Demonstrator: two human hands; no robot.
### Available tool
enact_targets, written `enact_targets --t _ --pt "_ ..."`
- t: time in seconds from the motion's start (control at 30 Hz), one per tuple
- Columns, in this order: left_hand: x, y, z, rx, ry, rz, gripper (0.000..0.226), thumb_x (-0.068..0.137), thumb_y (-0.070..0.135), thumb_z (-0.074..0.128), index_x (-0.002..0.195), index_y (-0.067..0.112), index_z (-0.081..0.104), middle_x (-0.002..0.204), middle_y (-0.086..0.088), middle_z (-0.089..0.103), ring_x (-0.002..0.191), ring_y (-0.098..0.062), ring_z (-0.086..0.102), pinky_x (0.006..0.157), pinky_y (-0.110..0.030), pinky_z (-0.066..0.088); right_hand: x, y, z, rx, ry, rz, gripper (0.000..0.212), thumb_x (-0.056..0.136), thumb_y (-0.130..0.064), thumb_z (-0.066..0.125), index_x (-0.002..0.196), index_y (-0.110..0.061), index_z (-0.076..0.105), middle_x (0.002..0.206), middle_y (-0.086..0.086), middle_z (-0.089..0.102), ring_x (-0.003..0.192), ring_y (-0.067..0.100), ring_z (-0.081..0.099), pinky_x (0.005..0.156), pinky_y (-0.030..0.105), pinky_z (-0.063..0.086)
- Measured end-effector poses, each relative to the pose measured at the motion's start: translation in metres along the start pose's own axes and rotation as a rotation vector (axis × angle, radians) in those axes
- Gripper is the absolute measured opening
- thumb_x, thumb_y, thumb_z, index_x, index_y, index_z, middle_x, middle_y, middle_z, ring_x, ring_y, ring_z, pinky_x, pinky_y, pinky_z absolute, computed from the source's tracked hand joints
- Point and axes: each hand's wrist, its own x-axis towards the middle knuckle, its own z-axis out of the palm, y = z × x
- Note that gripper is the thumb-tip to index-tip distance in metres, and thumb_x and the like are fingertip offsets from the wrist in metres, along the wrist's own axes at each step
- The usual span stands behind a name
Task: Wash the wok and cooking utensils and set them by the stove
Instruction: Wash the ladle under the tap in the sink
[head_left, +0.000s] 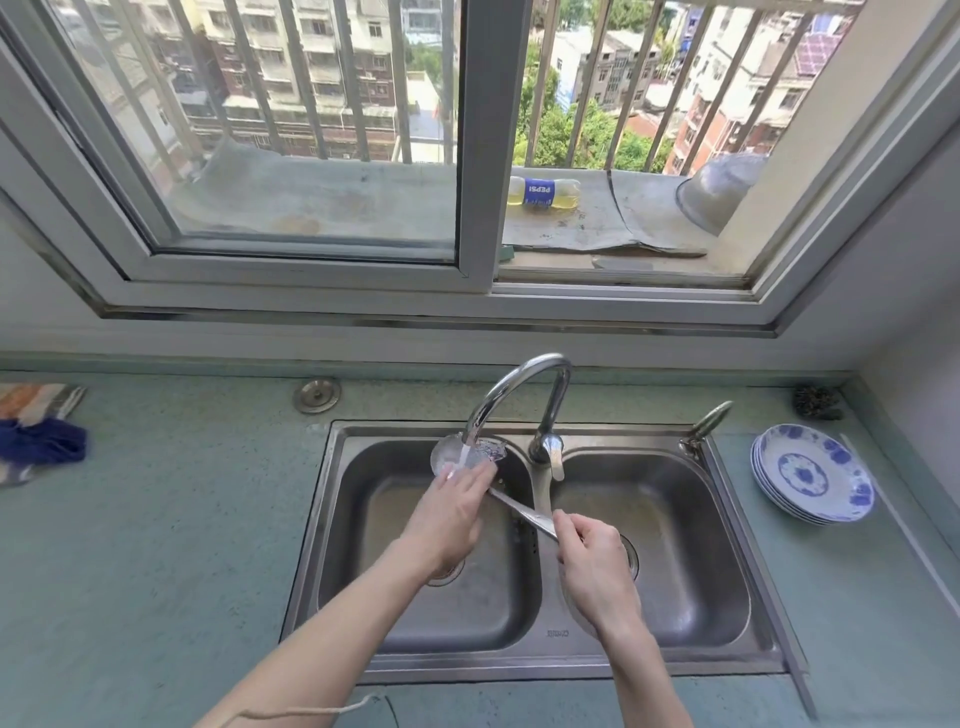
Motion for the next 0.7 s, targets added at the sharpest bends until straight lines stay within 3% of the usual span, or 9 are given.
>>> enact_targets --t 0.13,0.23,0.33,0.4,0.5,0.6,0.7 --pt "0.000 -0.023 -0.004 0.282 -0.034 -0.049 0.089 0.089 0.018 0.055 0.161 0.010 0.004 0.167 -0.014 0.016 0.154 -0.030 0.015 0.127 -0.044 0.007 -0.003 0.001 -0.003 0.001 -0.019 -0.023 0.050 0.105 -0.033 0.051 0.059 -0.019 0.036 0.050 -0.009 0.035 0.051 0.010 0.030 0.055 0.034 0.027" --pt "0.002 -0.005 -0.003 0.219 -0.030 -0.223 0.085 0.092 0.019 0.048 0.161 0.007 -0.001 0.168 -0.019 -0.006 0.156 -0.032 -0.001 0.127 -0.044 0.006 -0.002 -0.001 0.001 0.010 -0.026 -0.041 0.049 0.105 -0.033 0.051 0.061 -0.016 0.035 0.053 -0.007 0.036 0.055 0.012 0.032 0.057 0.036 0.028" --pt "0.002 0.016 0.005 -0.124 0.009 -0.350 0.070 0.092 0.023 0.049 0.156 0.009 0.026 0.162 -0.014 0.029 0.149 -0.032 0.029 0.122 -0.040 0.026 -0.001 0.000 0.010 -0.040 -0.007 -0.050 0.049 0.105 -0.034 0.050 0.063 -0.010 0.037 0.057 0.002 0.039 0.058 0.015 0.034 0.057 0.036 0.029" --pt "-0.002 0.023 0.012 -0.281 0.017 -0.244 0.060 0.093 0.019 0.048 0.152 0.010 0.038 0.157 -0.009 0.040 0.146 -0.027 0.038 0.120 -0.036 0.030 -0.001 0.003 0.015 -0.065 0.023 -0.044 0.049 0.105 -0.033 0.050 0.064 -0.009 0.040 0.059 0.010 0.044 0.058 0.017 0.036 0.056 0.033 0.030" --pt "-0.004 0.015 0.013 -0.170 0.067 -0.107 0.066 0.091 0.012 0.047 0.155 0.007 0.033 0.161 -0.011 0.036 0.150 -0.023 0.030 0.126 -0.035 0.019 0.000 0.007 0.013 -0.032 0.019 -0.021 0.049 0.106 -0.032 0.050 0.064 -0.008 0.042 0.056 0.003 0.042 0.056 0.014 0.035 0.056 0.035 0.029" --pt "-0.002 -0.007 0.008 0.068 0.063 -0.185 0.079 0.085 0.013 0.051 0.158 0.009 0.021 0.163 -0.009 0.030 0.151 -0.024 0.026 0.127 -0.042 0.010 0.002 0.006 0.005 -0.001 -0.020 -0.024 0.050 0.106 -0.032 0.051 0.060 -0.017 0.039 0.050 -0.008 0.041 0.052 0.009 0.033 0.056 0.033 0.030" --pt "-0.003 -0.014 0.001 0.240 -0.020 -0.264 0.087 0.086 0.019 0.055 0.161 0.009 0.011 0.169 -0.012 0.011 0.156 -0.030 0.008 0.126 -0.050 0.005 0.001 0.002 0.006 0.013 -0.017 -0.040 0.049 0.106 -0.032 0.051 0.060 -0.019 0.039 0.050 -0.009 0.041 0.052 0.009 0.033 0.055 0.031 0.028"
